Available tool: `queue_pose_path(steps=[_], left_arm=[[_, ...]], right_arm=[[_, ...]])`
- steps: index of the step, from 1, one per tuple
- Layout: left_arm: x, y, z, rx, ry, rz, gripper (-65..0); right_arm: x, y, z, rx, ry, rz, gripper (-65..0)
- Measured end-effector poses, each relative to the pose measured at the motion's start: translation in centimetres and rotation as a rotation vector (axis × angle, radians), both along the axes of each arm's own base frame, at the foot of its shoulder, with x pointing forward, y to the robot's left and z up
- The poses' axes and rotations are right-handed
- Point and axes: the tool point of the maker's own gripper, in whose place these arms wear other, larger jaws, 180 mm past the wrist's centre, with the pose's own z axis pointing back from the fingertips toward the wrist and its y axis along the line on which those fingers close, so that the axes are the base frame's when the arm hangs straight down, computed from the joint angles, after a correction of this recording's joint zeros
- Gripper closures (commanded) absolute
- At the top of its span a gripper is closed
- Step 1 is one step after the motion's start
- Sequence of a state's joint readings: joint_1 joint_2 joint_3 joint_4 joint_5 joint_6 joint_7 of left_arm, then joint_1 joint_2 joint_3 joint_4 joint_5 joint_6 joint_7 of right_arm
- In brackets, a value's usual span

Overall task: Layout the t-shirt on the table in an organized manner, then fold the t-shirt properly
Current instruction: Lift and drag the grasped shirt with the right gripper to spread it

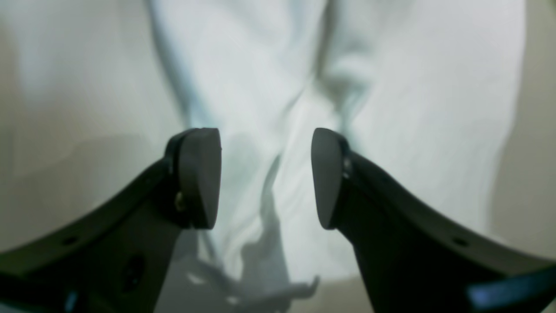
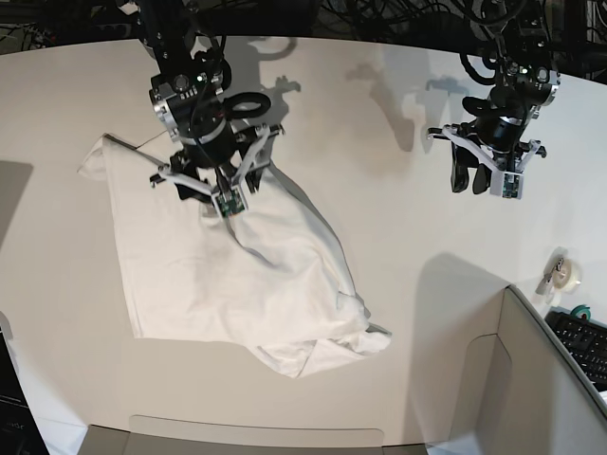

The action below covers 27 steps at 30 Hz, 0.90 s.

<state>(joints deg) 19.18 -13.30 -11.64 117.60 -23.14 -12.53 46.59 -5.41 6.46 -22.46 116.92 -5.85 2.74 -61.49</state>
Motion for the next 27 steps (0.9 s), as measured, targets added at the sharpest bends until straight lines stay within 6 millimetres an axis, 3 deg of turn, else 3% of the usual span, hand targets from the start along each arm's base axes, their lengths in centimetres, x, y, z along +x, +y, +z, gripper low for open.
queue_pose_path(steps=[3,5,9,13,17,19,22,25,27], left_arm=[[0.1,0.0,0.1,0.002,-0.004,-0.002,-19.9],[0.1,-0.1,0.1,0.001,-0.003,-0.006,-19.9],[0.4,-0.1,-0.2,-0.003,0.004,-0.004,-19.9],[0.9,0.3,-0.8,-0.012,0.014,0.011,-19.9],[0.5,0.5,-1.6,-0.009,0.040,0.017,-19.9],[0.6,0.5,-1.6,-0.011,0.038,0.018,-19.9],[0.6,0.4,-1.6,-0.014,0.038,0.018,-19.9],[0.7,0.4,-1.5,-0.012,0.034,0.018,-19.9],[0.6,0.4,-1.5,-0.014,0.036,0.017,-19.9]], right_arm=[[3.4,1.1,3.5,0.061,-0.102,-0.016,-31.5],[5.7,0.3,3.9,0.080,-0.116,-0.073,-31.4],[9.5,-3.4,0.8,0.076,-0.015,-0.231,-31.4],[12.1,-5.9,-1.9,0.091,0.001,-0.301,-31.4],[12.3,-9.9,-7.3,0.035,0.103,-0.363,-28.3],[13.3,-11.1,-8.1,0.035,0.067,-0.349,-20.4],[14.0,-11.8,-8.7,0.013,0.051,-0.346,-0.9],[14.0,-13.0,-8.8,-0.003,0.043,-0.342,0.0],[13.5,-15.6,-8.8,-0.060,0.032,-0.357,0.0]])
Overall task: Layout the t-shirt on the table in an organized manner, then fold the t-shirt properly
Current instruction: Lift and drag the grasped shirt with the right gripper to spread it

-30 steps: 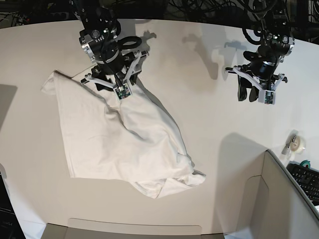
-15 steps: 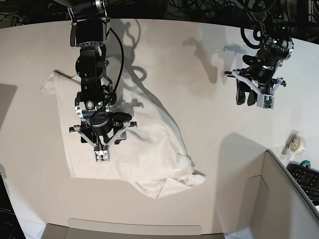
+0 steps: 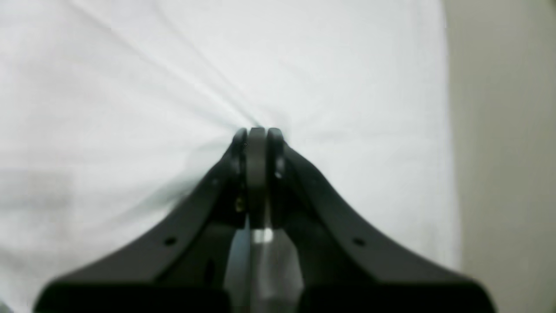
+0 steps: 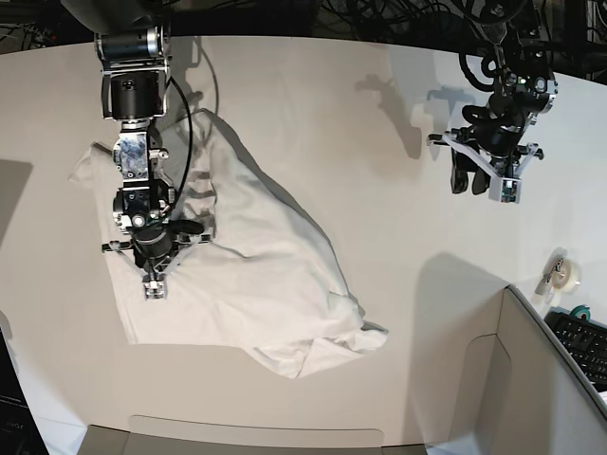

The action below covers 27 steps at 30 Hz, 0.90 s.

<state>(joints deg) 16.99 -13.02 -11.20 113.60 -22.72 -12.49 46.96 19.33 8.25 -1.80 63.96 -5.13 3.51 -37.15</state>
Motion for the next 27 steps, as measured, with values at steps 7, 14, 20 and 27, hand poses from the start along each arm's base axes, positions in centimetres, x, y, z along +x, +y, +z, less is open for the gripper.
queue_pose_path(steps=[7,14,20,27], left_arm=[[0.0,0.0,0.0,0.000,-0.002,0.000,-19.9],[1.1,-4.4,-0.2,-0.037,-0.002,-0.116,-19.9],[2.1,-6.1,-1.2,-0.040,0.074,-0.173,-19.9],[1.9,-5.9,-1.3,-0.034,0.087,-0.172,-19.9]], right_arm=[[-5.0,-12.7,0.4,-0.287,0.066,-0.251,0.0],[-7.2,-11.4,0.1,-0.318,0.060,-0.243,0.0],[-7.7,-3.4,-1.2,-0.374,0.066,-0.086,0.0],[-8.2,13.7,-1.5,-0.217,0.028,0.238,0.0]])
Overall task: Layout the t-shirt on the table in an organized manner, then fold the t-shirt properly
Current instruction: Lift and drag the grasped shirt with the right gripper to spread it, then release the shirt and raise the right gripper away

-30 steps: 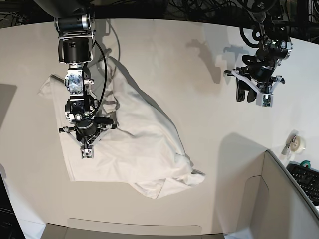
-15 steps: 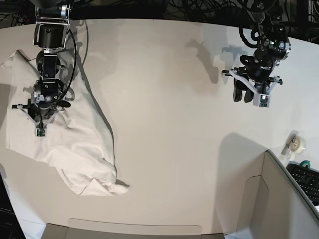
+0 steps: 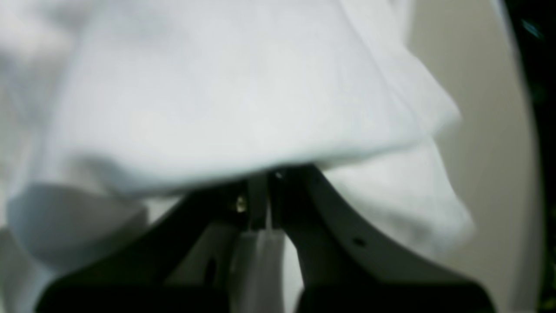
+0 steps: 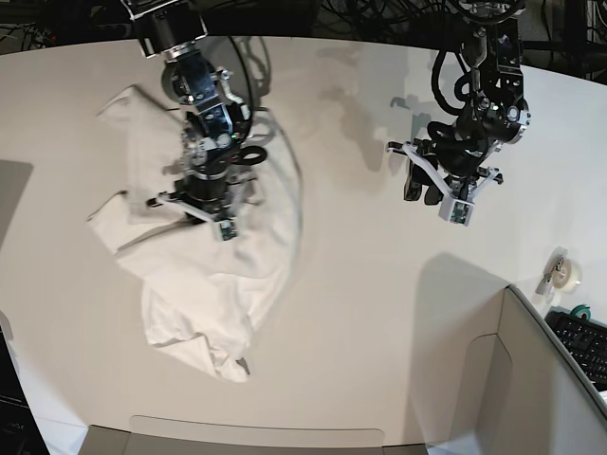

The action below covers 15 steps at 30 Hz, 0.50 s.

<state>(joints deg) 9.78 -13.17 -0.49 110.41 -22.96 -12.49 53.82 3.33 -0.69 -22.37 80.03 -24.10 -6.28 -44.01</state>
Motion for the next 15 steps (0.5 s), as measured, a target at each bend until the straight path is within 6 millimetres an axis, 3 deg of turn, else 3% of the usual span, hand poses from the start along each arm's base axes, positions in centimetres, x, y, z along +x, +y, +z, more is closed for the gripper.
queue_pose_path(steps=[3,7,10,12,15], left_arm=[[0.1,0.1,0.1,0.001,-0.003,0.001,-19.9],[0.2,0.0,0.6,0.006,-0.015,-0.003,-19.9],[0.4,-0.3,2.1,0.014,-0.059,-0.016,-20.0],[0.5,-0.3,3.0,0.021,-0.088,-0.025,-20.1],[0.6,0.1,3.6,0.047,-0.103,-0.042,-20.1]], right_arm=[[-0.7,5.4,0.2,0.094,0.029,0.077,0.0],[-1.5,8.5,0.5,0.168,0.057,0.111,0.0],[-2.4,8.3,1.8,0.226,0.090,0.098,0.0],[-2.9,6.8,3.1,0.258,0.077,0.036,-3.9],[-1.5,4.5,7.6,0.304,-0.061,-0.029,-13.4]])
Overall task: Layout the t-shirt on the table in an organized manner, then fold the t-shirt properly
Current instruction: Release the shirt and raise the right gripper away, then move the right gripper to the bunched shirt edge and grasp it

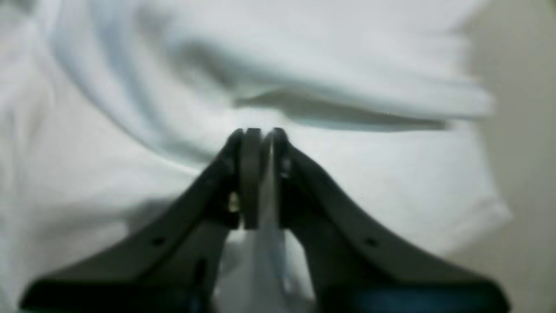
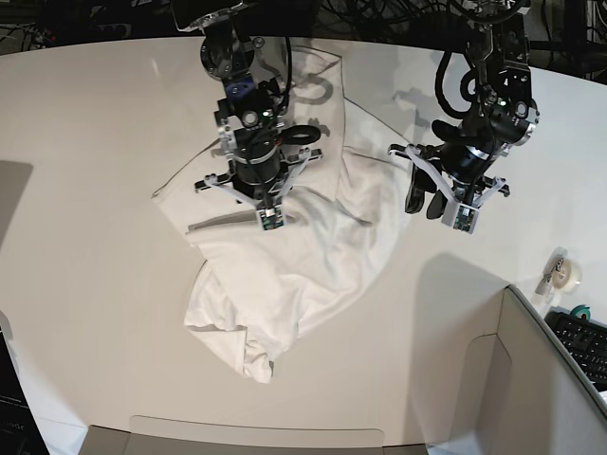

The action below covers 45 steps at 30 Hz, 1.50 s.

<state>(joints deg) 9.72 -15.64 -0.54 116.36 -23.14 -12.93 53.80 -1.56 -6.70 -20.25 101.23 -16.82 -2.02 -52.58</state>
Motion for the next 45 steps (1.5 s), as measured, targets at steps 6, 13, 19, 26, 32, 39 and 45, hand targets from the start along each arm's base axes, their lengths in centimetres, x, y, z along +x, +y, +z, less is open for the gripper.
queue_pose_path(steps=[6,13,19,26,32,39,45], left_arm=[[-0.1,0.3,-0.1,0.004,0.005,0.007,-20.1],[-1.2,0.2,-1.1,0.003,0.040,0.007,-20.1],[-1.2,0.1,-1.1,0.003,0.039,0.002,-20.1],[-1.8,0.0,-1.7,-0.001,0.059,0.003,-20.1],[-2.0,0.0,-1.9,-0.002,0.065,0.002,-20.1],[-2.7,0.0,-2.4,0.000,0.086,0.002,-20.1],[-2.6,0.0,-2.4,0.000,0.084,0.002,-19.9]], right_arm=[[0.6,-2.7,6.8,0.108,-0.182,-0.103,-21.9],[-1.2,-13.8,3.2,0.532,-0.101,-0.497,-22.2],[-3.1,-19.9,0.9,0.749,-0.110,-0.694,-22.0],[-3.5,-19.5,-4.0,0.829,0.013,-0.773,-22.0],[-1.8,-17.7,-5.0,0.903,0.034,-0.755,-21.9],[0.5,-16.8,-5.8,0.962,0.043,-0.740,-20.1],[1.0,-15.7,-6.2,0.971,0.075,-0.717,0.0]])
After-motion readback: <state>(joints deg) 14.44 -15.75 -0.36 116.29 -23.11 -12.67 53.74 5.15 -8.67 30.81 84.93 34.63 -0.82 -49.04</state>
